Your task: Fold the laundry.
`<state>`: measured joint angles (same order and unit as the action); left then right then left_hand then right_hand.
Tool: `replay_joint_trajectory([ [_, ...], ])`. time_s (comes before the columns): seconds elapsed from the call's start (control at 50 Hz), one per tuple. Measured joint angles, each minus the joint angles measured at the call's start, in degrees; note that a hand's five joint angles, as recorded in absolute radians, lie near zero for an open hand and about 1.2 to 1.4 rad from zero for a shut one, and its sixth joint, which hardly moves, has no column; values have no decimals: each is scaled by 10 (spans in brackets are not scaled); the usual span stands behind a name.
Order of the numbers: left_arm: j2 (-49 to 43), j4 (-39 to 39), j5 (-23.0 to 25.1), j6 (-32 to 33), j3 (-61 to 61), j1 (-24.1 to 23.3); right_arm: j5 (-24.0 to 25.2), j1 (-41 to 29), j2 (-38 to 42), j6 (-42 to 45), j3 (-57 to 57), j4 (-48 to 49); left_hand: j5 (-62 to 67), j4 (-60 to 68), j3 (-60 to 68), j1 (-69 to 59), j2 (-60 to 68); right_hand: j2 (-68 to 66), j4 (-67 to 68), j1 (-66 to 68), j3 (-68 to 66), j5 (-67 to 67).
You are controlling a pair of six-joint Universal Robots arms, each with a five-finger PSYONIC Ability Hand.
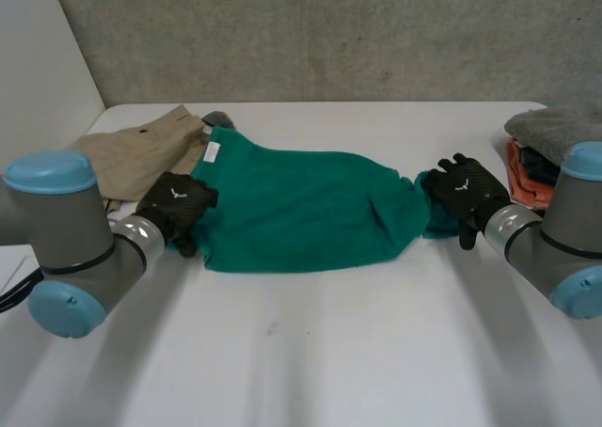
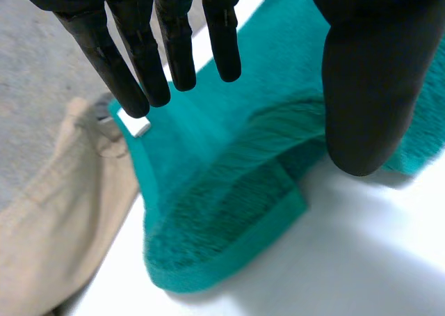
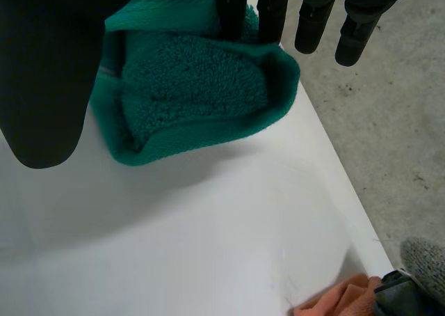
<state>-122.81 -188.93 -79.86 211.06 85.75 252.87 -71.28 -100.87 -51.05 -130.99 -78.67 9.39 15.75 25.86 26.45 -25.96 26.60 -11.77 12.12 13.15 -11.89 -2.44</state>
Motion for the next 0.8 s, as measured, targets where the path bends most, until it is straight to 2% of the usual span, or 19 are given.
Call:
replay_joint_trajectory([
  [0.1,-23,22,-9,15,-19,-4,-2,-3,20,-12,24,4,37,35,30,-36,27,-6,5,3,-5,-6],
  [0.16,-40,31,-12,21,-35,-2,-3,-5,37,-20,42,6,137,138,138,-154,137,-46,41,17,-45,-43],
  [0.18,-42,32,-12,22,-38,-1,-3,-5,40,-21,45,6,137,138,138,-154,137,-61,54,32,-59,-52],
  [0.2,-47,36,-13,23,-44,0,-3,-5,45,-24,50,6,289,293,284,-321,295,-107,99,84,-105,-103],
  [0.22,-51,40,-14,23,-49,1,-4,-5,50,-28,57,6,348,351,342,-375,344,-168,153,151,-158,-156],
  [0.26,-56,47,-15,23,-58,3,-5,-5,57,-33,66,6,406,413,401,-401,406,-234,225,221,-229,-223],
  [0.34,-34,68,-13,9,-62,0,-9,-2,49,-61,76,1,408,424,412,-401,417,-538,527,502,-529,-517],
  [0.4,10,81,-10,-20,-52,-6,-12,6,19,-96,72,-8,408,424,412,-401,417,-553,562,502,-553,-532],
  [0.64,202,97,-4,-142,1,-23,-4,61,-127,-206,73,-80,408,424,413,-401,418,-553,563,502,-556,-532],
  [0.72,245,97,-5,-161,8,-20,2,72,-126,-219,117,-106,408,424,413,-401,418,-553,563,502,-556,-532],
  [0.8,259,98,-4,-167,10,-16,4,74,-81,-222,184,-128,408,424,413,-401,418,-553,563,502,-556,-532],
])
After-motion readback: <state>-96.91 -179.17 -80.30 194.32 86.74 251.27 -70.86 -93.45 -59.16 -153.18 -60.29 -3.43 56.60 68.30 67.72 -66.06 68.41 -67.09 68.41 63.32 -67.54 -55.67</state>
